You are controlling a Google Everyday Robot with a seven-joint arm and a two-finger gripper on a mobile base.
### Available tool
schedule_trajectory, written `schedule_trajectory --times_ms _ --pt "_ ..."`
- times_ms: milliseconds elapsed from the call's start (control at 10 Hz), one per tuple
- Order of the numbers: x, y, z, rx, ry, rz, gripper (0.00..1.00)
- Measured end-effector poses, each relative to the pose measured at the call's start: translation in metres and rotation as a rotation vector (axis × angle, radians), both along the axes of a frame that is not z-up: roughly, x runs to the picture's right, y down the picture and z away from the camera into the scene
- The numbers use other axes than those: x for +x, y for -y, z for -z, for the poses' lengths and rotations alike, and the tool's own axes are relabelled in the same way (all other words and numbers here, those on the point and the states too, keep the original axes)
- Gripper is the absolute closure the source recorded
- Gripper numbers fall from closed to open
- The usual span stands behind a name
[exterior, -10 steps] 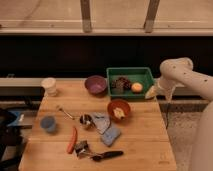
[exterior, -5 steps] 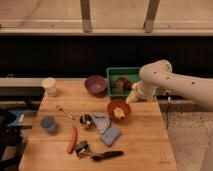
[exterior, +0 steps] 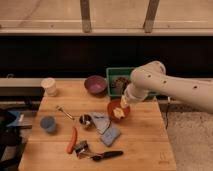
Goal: Wipe table surface with towel
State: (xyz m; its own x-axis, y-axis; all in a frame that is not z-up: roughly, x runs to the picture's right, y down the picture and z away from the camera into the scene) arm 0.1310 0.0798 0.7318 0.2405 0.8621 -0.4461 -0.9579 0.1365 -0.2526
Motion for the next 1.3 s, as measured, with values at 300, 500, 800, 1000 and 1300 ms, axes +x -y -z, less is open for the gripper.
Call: schedule_trajectory --times_ms 300,500,800,1000,1300 --pt "-0.002 0.000 0.000 0.000 0.002 0.001 0.37" --pt "-0.004 -0.001 -0.001 -0.004 0.010 0.012 0.36" --pt "-0.050 -0.014 -0.003 -0.016 0.078 0.095 0.36" --pt "-0.097 -0.023 -0.005 -0.029 0.132 0.148 0.36" --pt "-0.160 -0.055 0.002 -0.054 0.221 0.255 0.36"
